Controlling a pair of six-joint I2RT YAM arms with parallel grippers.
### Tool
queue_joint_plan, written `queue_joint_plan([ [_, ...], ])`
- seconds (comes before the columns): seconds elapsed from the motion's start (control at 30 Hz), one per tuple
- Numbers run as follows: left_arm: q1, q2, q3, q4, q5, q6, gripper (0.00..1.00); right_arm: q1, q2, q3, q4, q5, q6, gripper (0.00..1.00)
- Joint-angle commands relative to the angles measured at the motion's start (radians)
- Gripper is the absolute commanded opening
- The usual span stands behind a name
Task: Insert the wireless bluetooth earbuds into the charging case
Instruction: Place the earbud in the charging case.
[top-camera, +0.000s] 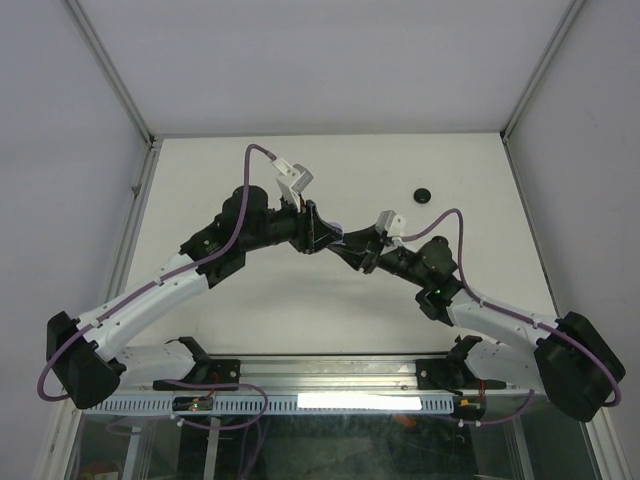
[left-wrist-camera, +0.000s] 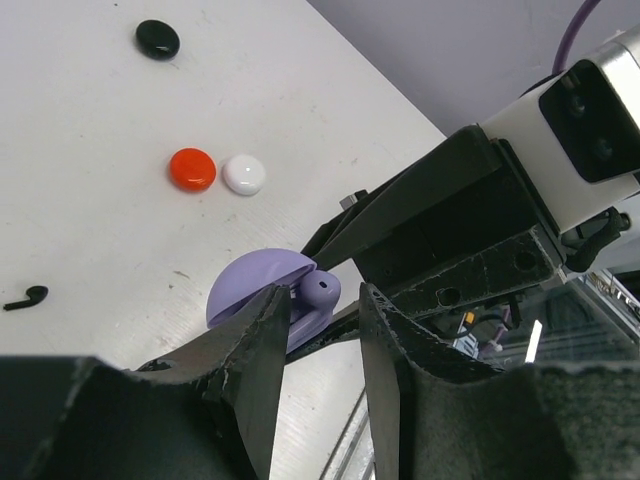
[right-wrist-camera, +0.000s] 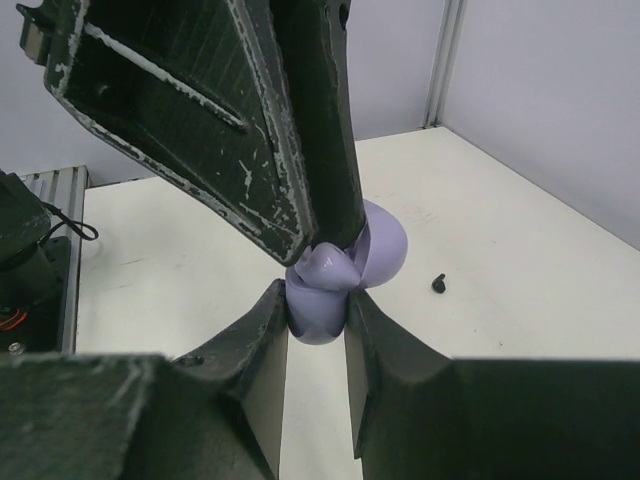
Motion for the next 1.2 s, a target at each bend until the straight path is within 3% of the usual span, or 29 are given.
queue_joint_plan([
  [0.0,0.003,-0.027,0.029,-0.005,-0.109,0.021,0.36,0.032,-0.010,0.055,0.078,-0.064,-0.006,0.00],
  [0.4,-0.009,-0.050,0.070,-0.050,-0.141,-0.033,0.38,0.034,-0.001,0.054,0.050,0.016,-0.025,0.00],
  [0.8,-0.138,-0.022,0.178,-0.186,-0.442,0.013,0.42,0.041,0.021,0.084,-0.033,0.129,-0.018,0.00],
  [1.17,-0.296,0.088,0.306,-0.344,-0.761,0.047,0.35,0.043,0.032,0.081,-0.043,0.168,0.007,0.00],
])
